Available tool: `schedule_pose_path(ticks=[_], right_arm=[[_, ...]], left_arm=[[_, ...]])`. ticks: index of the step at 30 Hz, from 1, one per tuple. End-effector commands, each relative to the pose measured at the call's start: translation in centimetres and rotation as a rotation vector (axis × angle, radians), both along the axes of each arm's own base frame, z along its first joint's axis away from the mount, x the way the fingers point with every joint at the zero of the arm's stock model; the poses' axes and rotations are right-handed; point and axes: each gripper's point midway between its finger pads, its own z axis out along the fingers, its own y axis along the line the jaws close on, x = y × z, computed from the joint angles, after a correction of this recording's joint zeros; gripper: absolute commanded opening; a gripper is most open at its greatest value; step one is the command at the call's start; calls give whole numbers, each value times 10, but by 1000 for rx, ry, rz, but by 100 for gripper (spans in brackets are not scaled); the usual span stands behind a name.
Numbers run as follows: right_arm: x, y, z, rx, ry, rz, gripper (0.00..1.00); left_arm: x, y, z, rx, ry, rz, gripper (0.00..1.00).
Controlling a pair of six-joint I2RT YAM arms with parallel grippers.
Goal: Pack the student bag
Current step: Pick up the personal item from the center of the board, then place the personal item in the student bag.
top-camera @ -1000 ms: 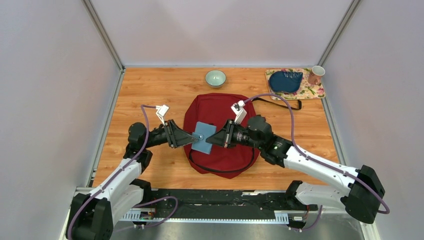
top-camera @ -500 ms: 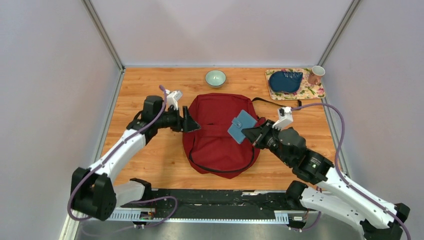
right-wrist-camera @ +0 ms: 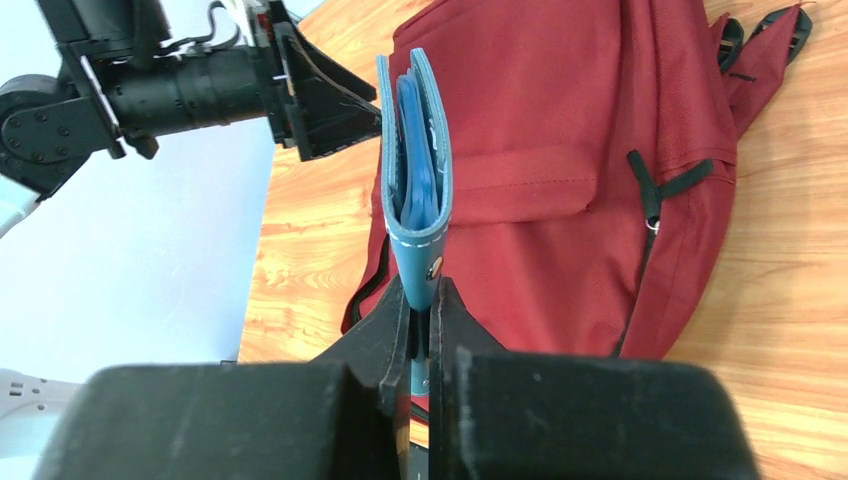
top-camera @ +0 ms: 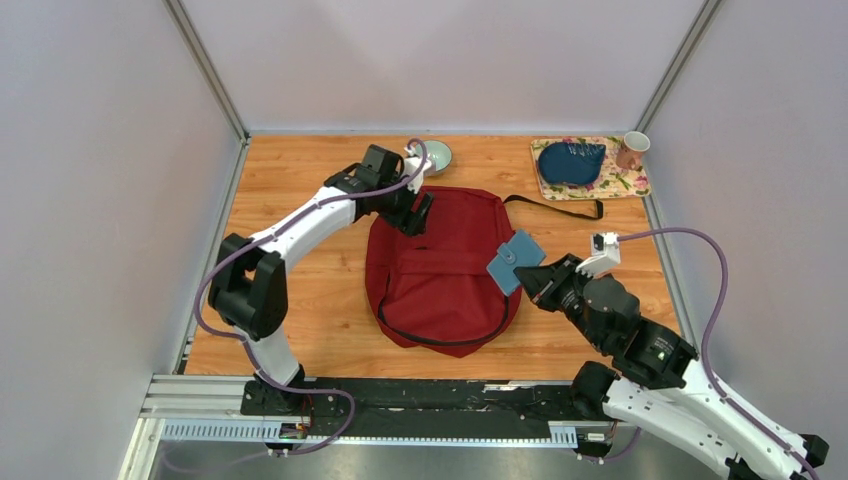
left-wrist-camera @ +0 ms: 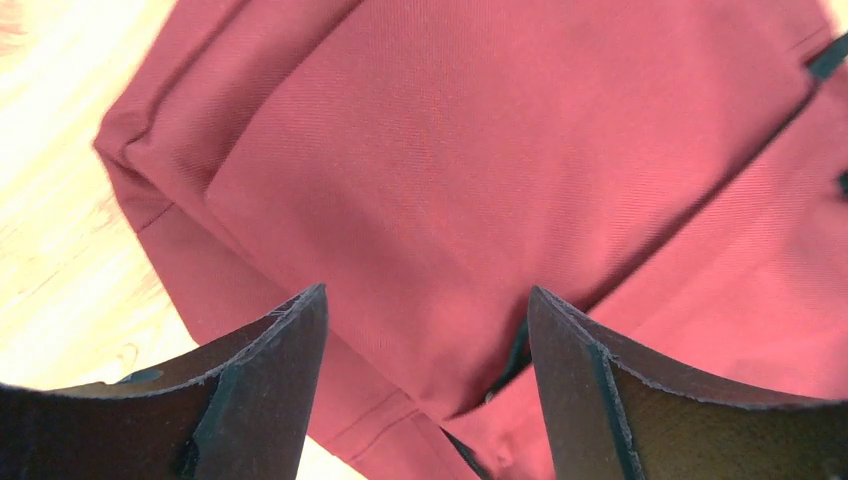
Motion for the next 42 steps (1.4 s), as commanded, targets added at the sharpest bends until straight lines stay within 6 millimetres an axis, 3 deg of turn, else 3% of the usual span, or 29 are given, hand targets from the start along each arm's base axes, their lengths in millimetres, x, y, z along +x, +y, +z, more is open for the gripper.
schedule_pose_path(ticks=[1,6,12,23,31,37,42], right_arm=[[0,-8,4,23,-7,-35,0],[-3,-12,4,21,-8,-36,0],[-3,-15,-1,29,-6,-49,0],[-2,-7,-8,25,15,-31,0],[-1,0,-11,23,23,-11,0],[0,2,-11,29,24,-9,0],[-1,1,-12,29,26,-8,0]], left_arm=[[3,-1,-21,169,-61,-107,80],[-9,-3,-43,227,-49,-152,80],[-41,-8,-56,210,-17,-233,80],[-85,-9,-54,151,-65,-259,80],[-85,-6,-62,199,-146,-211,81],[-58,-1,-58,242,-214,-56,77],[-38,-3,-43,231,-264,33,64]])
